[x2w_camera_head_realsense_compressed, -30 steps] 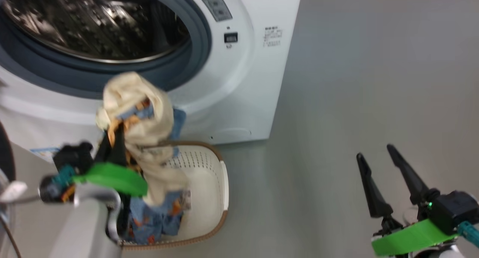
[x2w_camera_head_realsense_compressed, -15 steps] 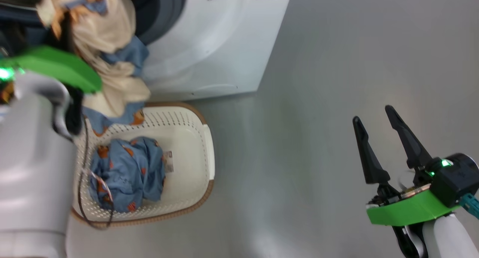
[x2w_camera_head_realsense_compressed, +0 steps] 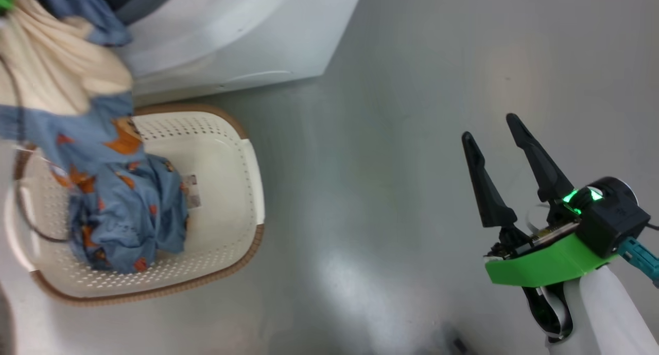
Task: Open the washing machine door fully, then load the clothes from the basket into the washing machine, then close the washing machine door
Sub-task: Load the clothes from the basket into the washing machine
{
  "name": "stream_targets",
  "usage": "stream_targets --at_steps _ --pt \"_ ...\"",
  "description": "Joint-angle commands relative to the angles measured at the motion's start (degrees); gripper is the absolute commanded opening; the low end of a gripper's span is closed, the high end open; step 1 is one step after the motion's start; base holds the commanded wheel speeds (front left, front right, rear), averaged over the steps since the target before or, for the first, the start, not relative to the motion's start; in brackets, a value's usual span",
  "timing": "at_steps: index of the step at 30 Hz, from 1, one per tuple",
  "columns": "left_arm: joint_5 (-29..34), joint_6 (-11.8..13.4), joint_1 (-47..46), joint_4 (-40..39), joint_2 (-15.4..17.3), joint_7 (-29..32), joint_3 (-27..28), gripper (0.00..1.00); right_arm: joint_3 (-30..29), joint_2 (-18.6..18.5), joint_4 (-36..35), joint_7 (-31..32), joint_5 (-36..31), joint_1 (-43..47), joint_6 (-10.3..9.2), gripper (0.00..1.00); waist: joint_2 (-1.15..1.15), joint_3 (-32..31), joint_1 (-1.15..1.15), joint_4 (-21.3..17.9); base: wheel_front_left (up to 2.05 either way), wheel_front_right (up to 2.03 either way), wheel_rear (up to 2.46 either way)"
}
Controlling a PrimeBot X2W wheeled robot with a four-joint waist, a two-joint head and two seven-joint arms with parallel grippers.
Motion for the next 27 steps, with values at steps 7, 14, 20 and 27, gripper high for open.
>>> stream_targets --at_steps 7,14,20,27 --pt "0.03 1.63 -6.89 -0.70 7.08 0.13 2.29 0.00 2.93 -0.23 -1.18 -0.66 1.25 -1.27 0.09 1.00 0.00 3.70 0.00 -4.44 0.00 0.00 0.00" --pt "1.95 2.92 -11.53 -1.63 9.65 -5.88 2.15 0.00 4.21 0.02 -0.96 -0.67 1.95 -2.22 0.09 1.00 0.00 5.00 0.00 -6.70 0.00 0.00 0.00" --pt "4.98 3.67 -14.76 -3.26 11.12 -14.08 0.76 0.00 4.49 0.52 -0.76 -0.67 2.48 -2.71 0.09 1.00 0.00 6.39 0.00 -8.04 0.00 0.00 0.00" --pt "8.71 5.52 -17.02 -2.88 11.31 -19.25 -1.73 0.00 4.62 0.97 -0.70 -0.67 2.67 -3.55 0.09 1.00 0.00 7.49 0.00 -8.17 0.00 0.00 0.00"
